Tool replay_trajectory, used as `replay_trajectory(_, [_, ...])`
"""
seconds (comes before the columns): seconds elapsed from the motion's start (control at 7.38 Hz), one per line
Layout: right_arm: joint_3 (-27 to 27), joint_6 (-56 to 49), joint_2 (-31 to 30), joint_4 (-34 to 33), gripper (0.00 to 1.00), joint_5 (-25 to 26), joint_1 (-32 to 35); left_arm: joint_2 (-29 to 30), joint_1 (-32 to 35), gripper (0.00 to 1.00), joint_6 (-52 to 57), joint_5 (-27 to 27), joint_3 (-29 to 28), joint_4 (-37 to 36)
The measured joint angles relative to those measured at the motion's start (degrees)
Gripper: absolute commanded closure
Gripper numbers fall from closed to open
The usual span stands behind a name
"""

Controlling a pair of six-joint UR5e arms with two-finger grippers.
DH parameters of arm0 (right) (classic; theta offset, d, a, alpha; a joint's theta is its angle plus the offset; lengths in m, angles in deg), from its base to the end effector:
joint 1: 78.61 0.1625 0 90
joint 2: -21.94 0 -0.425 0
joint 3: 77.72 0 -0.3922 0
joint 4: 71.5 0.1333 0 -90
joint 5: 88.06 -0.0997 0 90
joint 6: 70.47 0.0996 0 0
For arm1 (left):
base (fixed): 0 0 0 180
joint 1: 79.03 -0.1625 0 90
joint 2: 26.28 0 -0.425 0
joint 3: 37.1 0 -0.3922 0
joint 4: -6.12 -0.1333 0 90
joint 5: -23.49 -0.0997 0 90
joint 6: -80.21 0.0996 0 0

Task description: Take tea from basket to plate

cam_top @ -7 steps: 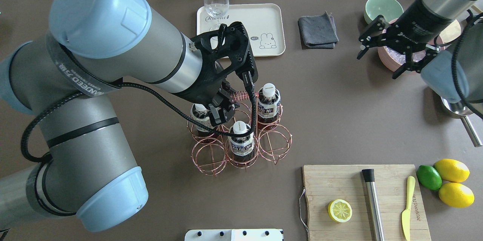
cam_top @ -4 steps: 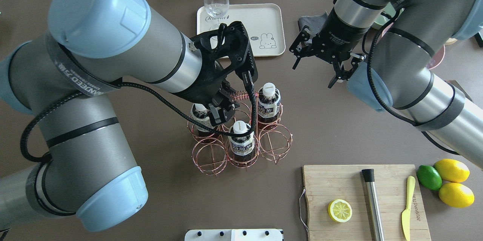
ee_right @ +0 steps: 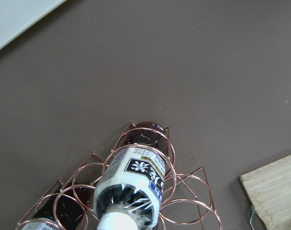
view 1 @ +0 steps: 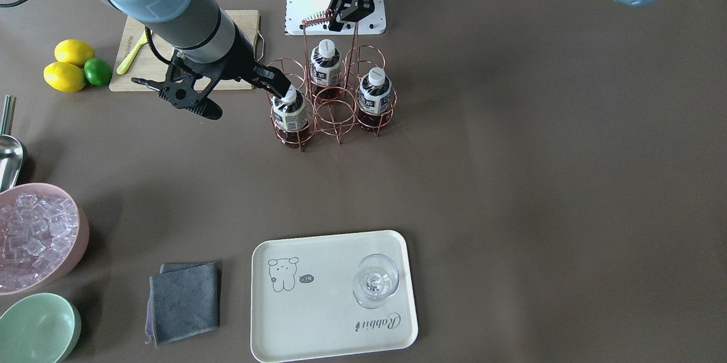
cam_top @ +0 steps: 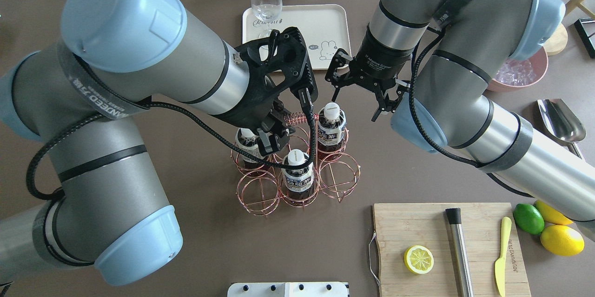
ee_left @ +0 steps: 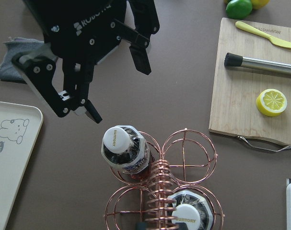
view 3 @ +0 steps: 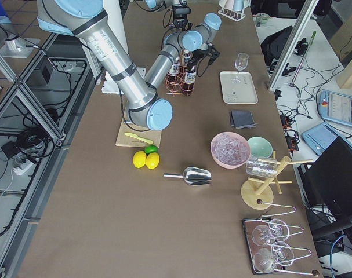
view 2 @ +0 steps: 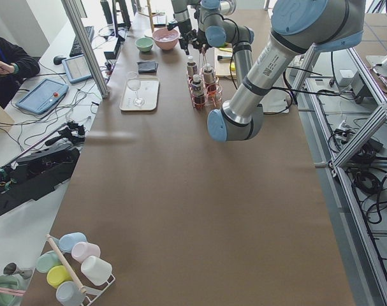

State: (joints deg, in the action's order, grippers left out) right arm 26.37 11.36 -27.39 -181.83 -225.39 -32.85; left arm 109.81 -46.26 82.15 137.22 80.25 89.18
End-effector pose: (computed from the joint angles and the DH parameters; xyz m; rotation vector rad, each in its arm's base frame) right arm -0.3921 -0.4887 0.1638 -0.4582 -0.8700 0.3548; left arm 0.4047 -0.3714 0.0262 0.8964 0.9094 1.1379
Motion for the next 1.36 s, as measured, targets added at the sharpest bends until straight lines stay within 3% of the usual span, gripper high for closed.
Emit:
replay_trajectory(0.54, [-2.6,1.9,3.2,0.0,0.13,2.3,-2.6,0.0,-0.6,1.0,0.0,0.0,-0.1,0.0])
replay_trajectory(0.68, [-3.9,2.0,4.2,0.0,0.22,2.5,-2.8,0.0,-0.8,1.0,-0.1,0.0,-0.1,0.0])
replay_trajectory(0.95, [-4.7,2.0,4.7,0.0,0.23,2.9,-3.4,-0.1,-0.8,1.0,0.0,0.0,-0.1,0.0])
replay_trajectory(1.08, [-4.6,2.1,4.7,0.0,0.36,2.9,-3.6,-0.1,-0.9,1.0,0.0,-0.1,-0.1,0.0])
replay_trajectory(1.36, [-4.3,2.2,4.4,0.0,0.45,2.9,-3.7,-0.1,-0.9,1.0,-0.1,-0.1,-0.1,0.0])
